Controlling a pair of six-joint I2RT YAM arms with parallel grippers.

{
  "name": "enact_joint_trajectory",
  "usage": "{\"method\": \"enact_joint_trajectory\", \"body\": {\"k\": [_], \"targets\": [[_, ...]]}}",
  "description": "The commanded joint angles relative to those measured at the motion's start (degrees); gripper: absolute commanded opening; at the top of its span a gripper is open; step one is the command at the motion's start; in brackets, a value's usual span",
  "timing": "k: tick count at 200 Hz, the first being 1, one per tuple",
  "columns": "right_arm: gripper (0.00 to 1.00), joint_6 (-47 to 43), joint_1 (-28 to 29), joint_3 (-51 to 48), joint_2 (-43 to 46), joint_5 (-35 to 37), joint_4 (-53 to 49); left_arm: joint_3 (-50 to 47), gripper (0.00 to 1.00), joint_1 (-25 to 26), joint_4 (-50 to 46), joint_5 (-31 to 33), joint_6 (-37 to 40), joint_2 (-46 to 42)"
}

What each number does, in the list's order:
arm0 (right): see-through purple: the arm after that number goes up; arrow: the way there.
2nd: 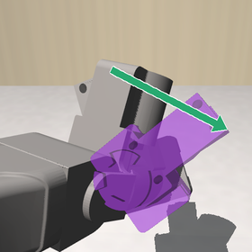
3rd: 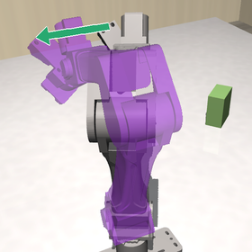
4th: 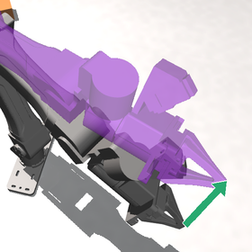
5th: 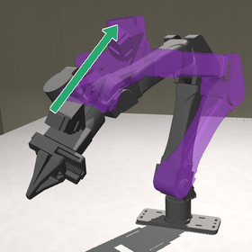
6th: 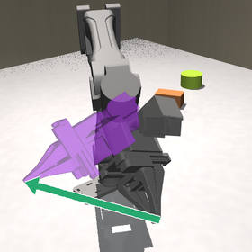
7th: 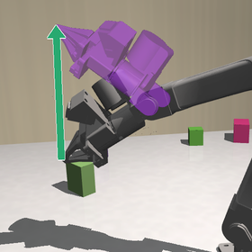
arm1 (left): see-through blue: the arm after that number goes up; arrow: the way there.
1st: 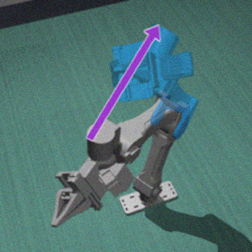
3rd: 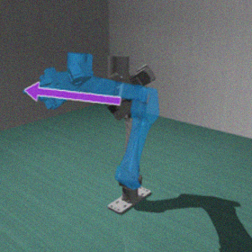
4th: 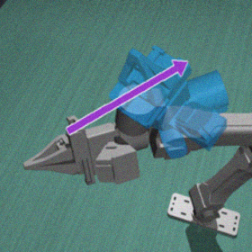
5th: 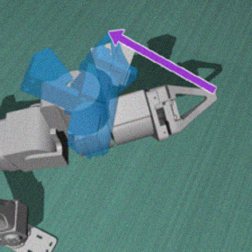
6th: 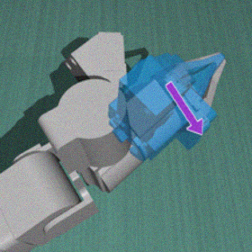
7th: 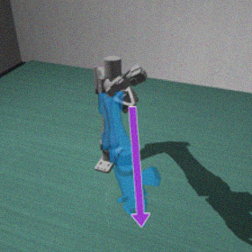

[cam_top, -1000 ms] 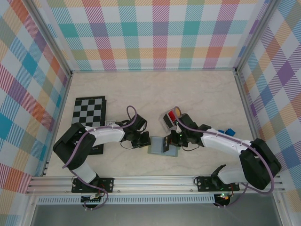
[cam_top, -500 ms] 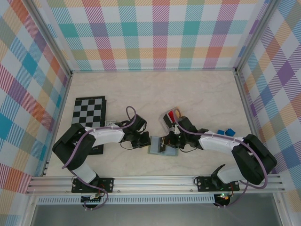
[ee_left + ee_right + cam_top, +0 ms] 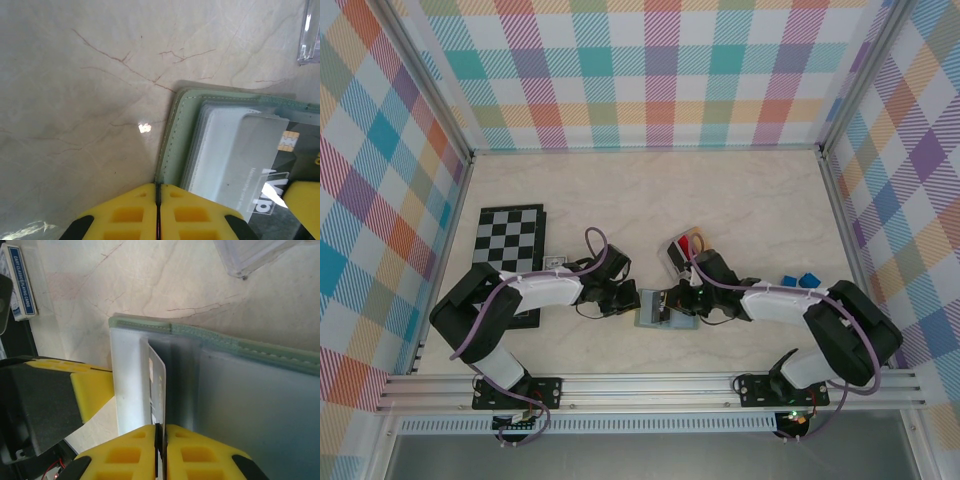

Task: Put the credit cards into the card holder
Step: Insert the credit card into the card slot.

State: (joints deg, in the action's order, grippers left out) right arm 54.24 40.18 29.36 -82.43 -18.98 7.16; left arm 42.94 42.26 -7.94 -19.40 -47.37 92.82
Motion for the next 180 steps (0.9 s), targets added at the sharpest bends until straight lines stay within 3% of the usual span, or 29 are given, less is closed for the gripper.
{"method": "enact_joint_trajectory", "body": {"k": [1, 25, 64, 83, 99, 131, 180], "targets": [[0.12, 1.22, 0.69, 1.34, -2.67, -1.57, 1.10, -1.10, 0.07, 1.23, 0.27, 0.77, -1.21, -0.08], [0.16, 0.29, 0.75, 2.57, -2.93, -1.90, -0.80, -0.97, 0.07, 1.16, -0.27, 1.19, -0.98, -0.09], [0.28, -3.76, 0.69, 5.31, -0.11, 2.56, -12.28, -1.11, 0.07, 1.22, -0.68, 1.73, -0.87, -0.27], [0.29, -4.27, 0.66, 6.02, -0.68, 2.75, -14.32, -1.05, 0.07, 1.22, -0.66, 1.64, -0.79, -0.18], [0.28, -4.02, 0.70, 6.18, -1.70, 2.05, -13.93, -0.84, 0.07, 1.23, -0.54, 1.47, -0.65, 0.04], [0.13, -4.14, 0.79, 7.06, -3.67, -0.13, -11.39, -0.46, 0.07, 1.17, -0.23, 1.29, -0.68, 0.26], [0.13, -3.61, 1.47, 8.84, -5.86, -3.57, -8.13, -0.90, 0.07, 1.16, 0.25, 1.30, -0.91, 0.39]]}}
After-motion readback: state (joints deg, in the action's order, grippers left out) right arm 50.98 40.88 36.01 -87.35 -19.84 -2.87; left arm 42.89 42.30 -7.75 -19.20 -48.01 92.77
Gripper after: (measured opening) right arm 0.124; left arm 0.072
